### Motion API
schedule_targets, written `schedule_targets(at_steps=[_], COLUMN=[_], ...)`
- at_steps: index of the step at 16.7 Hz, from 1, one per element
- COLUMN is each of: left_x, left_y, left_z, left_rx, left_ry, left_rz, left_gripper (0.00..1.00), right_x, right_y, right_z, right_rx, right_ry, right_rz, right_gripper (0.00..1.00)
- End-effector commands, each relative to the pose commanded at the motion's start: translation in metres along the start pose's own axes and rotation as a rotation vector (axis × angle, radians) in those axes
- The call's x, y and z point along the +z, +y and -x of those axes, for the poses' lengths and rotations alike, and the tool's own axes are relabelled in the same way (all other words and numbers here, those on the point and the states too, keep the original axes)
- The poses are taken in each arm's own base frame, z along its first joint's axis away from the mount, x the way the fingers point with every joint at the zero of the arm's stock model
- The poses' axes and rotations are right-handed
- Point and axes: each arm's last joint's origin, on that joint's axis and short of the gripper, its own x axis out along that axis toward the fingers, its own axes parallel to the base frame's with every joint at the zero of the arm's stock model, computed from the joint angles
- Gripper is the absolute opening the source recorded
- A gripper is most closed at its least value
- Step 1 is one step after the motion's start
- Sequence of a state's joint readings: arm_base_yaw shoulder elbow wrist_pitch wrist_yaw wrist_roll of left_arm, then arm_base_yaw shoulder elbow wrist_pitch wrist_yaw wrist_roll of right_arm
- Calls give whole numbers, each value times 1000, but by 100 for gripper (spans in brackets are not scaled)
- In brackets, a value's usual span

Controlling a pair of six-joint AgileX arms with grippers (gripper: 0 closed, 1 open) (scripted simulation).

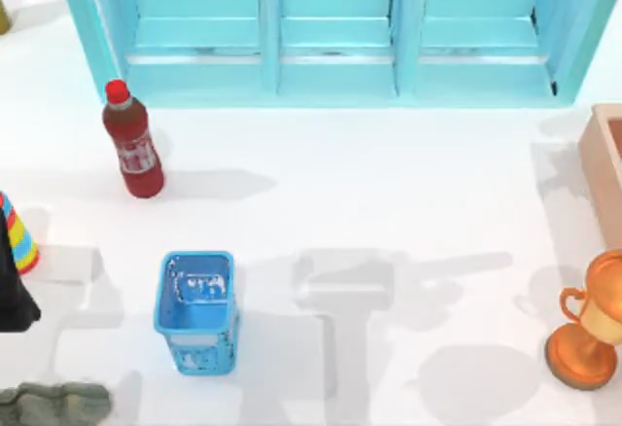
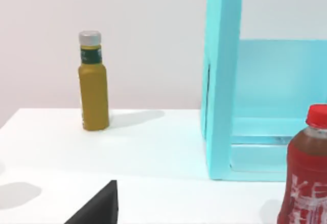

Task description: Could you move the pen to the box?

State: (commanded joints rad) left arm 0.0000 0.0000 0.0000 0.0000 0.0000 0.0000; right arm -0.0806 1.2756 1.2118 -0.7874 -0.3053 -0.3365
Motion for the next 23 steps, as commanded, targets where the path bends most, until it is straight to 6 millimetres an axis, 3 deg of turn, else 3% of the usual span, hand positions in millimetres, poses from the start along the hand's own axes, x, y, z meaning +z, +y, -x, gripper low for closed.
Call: schedule_targets(at_steps=[3, 5, 8, 13, 23], left_x=[0, 0, 0, 0, 0], left_y=[0, 0, 0, 0, 0], left_z=[0, 0, 0, 0, 0], left_rx=[0, 0, 0, 0, 0], left_ry=[0, 0, 0, 0, 0], left_rz=[0, 0, 0, 0, 0], left_gripper=[100, 100, 100, 100, 100], right_x=[-21, -32, -37, -38, -62], right_y=[-31, -39, -42, -42, -45], right_z=[34, 48, 55, 50, 2], right_rx=[-69, -90, -99, -96, -101], right_ry=[51, 76, 88, 93, 85], right_rz=[-55, -75, -84, -86, -83], right_gripper=[0, 0, 0, 0, 0])
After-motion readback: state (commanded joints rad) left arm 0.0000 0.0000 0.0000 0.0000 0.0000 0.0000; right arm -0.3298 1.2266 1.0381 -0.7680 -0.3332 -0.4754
